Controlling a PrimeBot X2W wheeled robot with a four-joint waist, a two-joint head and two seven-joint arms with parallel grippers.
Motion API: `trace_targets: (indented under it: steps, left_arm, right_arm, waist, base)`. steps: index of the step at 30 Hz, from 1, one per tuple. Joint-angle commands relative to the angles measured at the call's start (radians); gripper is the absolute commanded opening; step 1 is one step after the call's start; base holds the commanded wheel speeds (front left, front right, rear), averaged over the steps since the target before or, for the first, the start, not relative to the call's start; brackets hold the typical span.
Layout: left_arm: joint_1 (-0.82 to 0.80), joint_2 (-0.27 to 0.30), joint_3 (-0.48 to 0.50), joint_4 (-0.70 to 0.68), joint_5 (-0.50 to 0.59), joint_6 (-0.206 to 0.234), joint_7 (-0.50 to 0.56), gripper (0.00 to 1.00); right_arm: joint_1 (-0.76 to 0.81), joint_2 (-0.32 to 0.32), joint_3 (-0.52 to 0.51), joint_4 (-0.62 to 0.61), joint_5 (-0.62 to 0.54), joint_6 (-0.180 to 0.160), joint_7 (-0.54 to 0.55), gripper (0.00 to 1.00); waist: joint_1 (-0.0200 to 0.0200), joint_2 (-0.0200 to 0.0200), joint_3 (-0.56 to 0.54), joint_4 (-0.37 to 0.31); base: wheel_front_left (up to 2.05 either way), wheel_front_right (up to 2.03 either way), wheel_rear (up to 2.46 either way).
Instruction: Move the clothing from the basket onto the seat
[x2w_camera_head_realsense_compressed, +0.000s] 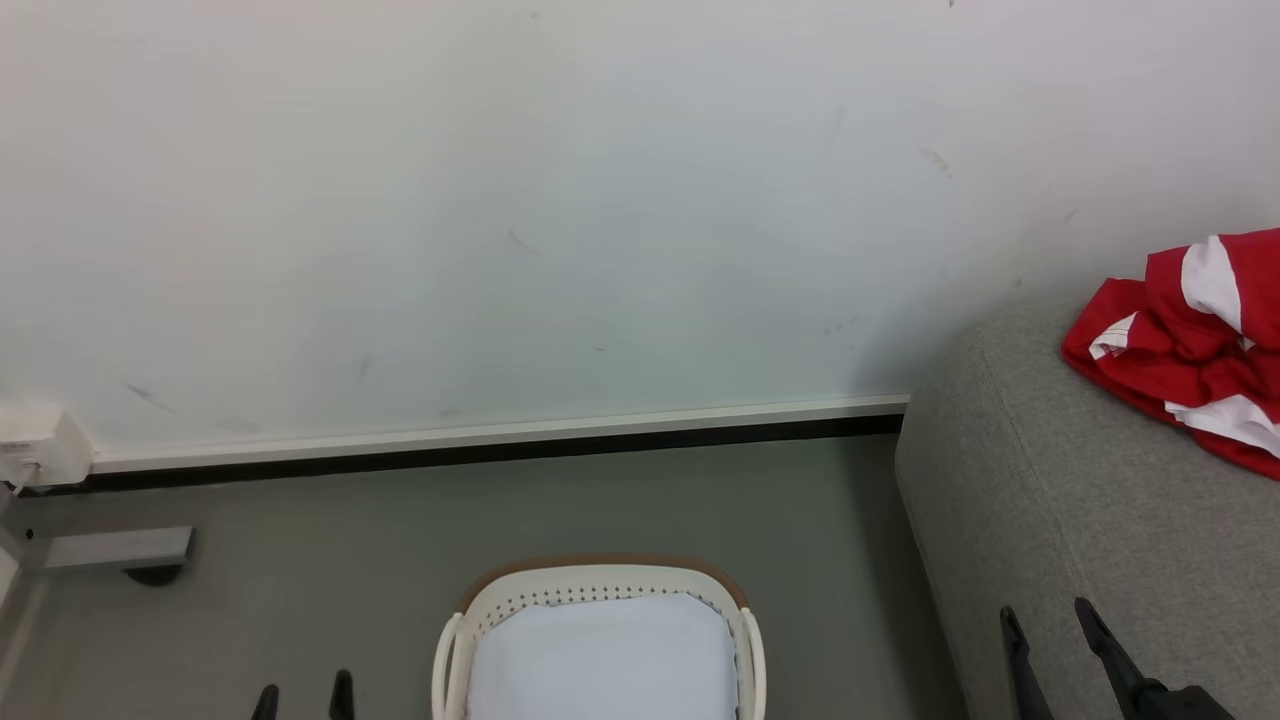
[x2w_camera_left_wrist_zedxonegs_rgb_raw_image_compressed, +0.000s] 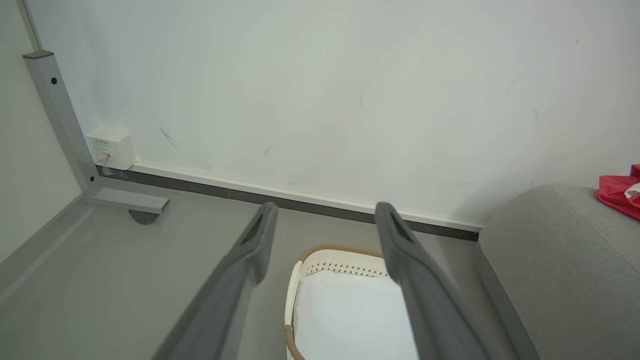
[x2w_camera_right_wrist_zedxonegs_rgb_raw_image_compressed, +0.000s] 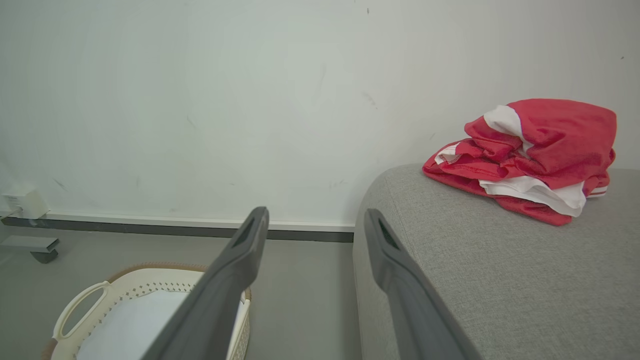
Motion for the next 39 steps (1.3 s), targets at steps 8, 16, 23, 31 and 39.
trace_targets:
  steps: [8, 16, 23, 31, 39]
  left_arm:
    - [-0.001, 0.003, 0.002, -0.002, 0.001, 0.003, 0.000, 1.00]
    - [0.003, -0.007, -0.002, 0.027, -0.001, 0.001, 0.002, 0.00]
    - [-0.025, -0.007, 0.008, 0.038, -0.120, -0.001, 0.042, 0.00]
    - [-0.045, -0.006, 0.006, 0.029, -0.262, -0.004, 0.076, 0.00]
    - [-0.064, -0.005, 0.007, 0.025, -0.374, -0.007, 0.105, 0.00]
  right_arm:
    - [-0.010, 0.000, -0.003, 0.017, 0.009, -0.003, 0.001, 1.00]
    - [0.004, 0.002, -0.001, 0.040, 0.004, 0.000, 0.002, 0.00]
    - [-0.007, 0.002, -0.018, 0.039, 0.135, 0.000, 0.040, 0.00]
    - [-0.015, 0.002, -0.028, 0.021, 0.288, 0.000, 0.075, 0.00]
    - [-0.025, 0.001, -0.039, 0.008, 0.410, 0.000, 0.105, 0.00]
  waist:
    - [0.0000, 0.0000, 0.003, 0.003]
    - [0.0000, 0.0000, 0.004, 0.003]
    - [0.0000, 0.0000, 0.006, 0.006]
    - [0.0000, 0.0000, 0.008, 0.009]
    - [0.0000, 0.0000, 0.010, 0.013]
  base:
    - [0.00, 0.00, 0.00]
    - [0.00, 0.00, 0.00]
    - [0.00, 0.00, 0.00]
    - [0.00, 0.00, 0.00]
    - [0.00, 0.00, 0.00]
